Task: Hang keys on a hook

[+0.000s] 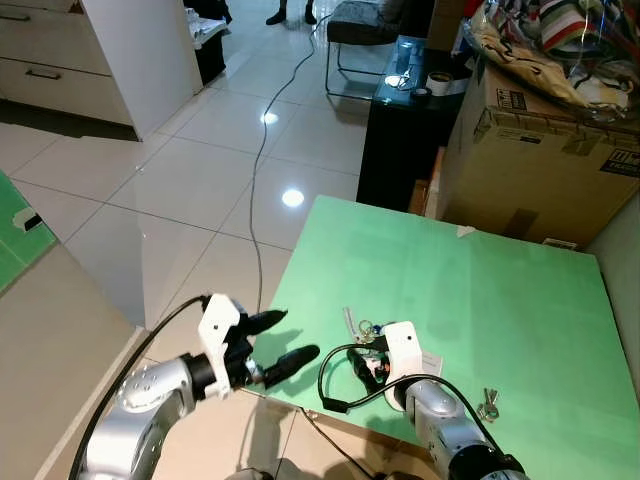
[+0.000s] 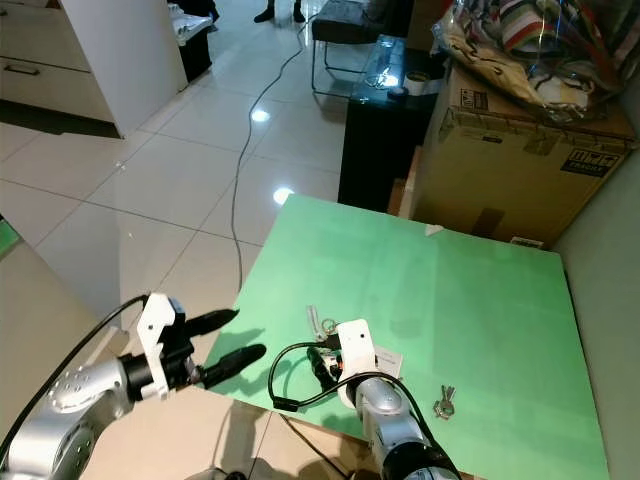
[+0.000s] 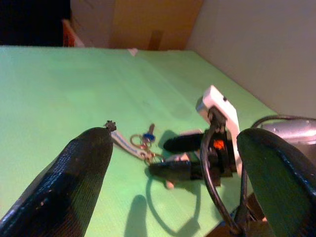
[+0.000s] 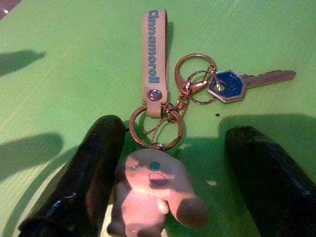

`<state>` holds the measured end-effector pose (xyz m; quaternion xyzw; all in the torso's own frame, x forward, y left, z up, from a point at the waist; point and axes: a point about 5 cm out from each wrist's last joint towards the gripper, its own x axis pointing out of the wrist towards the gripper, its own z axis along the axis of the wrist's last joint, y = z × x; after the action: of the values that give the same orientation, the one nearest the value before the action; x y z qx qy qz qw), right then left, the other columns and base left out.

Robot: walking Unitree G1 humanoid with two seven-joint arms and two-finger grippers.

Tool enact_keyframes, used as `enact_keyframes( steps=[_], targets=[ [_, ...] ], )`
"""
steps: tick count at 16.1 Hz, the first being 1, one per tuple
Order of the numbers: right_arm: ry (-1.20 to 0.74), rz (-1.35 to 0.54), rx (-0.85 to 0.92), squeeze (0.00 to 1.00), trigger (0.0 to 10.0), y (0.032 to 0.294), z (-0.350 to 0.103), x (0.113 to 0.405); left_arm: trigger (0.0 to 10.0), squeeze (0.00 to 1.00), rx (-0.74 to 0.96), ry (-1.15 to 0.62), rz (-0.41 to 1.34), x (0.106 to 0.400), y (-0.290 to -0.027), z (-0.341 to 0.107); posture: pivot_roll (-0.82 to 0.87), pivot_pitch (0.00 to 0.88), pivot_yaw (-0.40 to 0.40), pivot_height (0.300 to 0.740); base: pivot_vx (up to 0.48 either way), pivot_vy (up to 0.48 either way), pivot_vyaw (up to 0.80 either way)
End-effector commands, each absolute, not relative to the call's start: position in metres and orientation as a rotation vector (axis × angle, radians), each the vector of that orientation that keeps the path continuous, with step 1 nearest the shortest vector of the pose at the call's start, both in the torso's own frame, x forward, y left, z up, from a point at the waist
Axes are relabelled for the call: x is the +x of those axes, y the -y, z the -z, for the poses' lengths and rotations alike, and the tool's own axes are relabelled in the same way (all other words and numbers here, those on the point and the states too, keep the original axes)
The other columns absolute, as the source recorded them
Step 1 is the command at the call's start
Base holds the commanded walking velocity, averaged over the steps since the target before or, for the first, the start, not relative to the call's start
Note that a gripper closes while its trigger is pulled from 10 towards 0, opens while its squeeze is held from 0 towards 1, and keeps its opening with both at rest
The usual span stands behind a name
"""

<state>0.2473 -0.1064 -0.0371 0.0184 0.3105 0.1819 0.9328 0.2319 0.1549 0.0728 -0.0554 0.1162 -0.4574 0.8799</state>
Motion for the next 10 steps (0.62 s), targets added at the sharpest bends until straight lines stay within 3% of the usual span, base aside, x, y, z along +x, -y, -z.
enact_keyframes(
  steps=[1,8,10],
  targets=[
    [-0.702,-0.367,0.033,0.00,0.0,0.109,0.046,0.239,10.0,0.00,-0.108,-0.248,0.949,0.234,-0.153,-0.073,-0.02,0.081,0.020,0.740,0.000,0.000,0.00],
    [-0.693,-0.375,0.041,0.00,0.0,0.104,0.047,0.235,10.0,0.00,-0.106,-0.240,0.960,0.240,-0.148,-0.073,-0.04,0.067,0.032,0.740,0.000,0.000,0.00],
    [-0.574,-0.354,-0.030,0.00,0.0,0.106,0.031,0.251,10.0,0.00,-0.104,-0.237,0.962,0.244,-0.147,-0.073,-0.05,0.054,0.040,0.740,0.000,0.000,0.00]
  ],
)
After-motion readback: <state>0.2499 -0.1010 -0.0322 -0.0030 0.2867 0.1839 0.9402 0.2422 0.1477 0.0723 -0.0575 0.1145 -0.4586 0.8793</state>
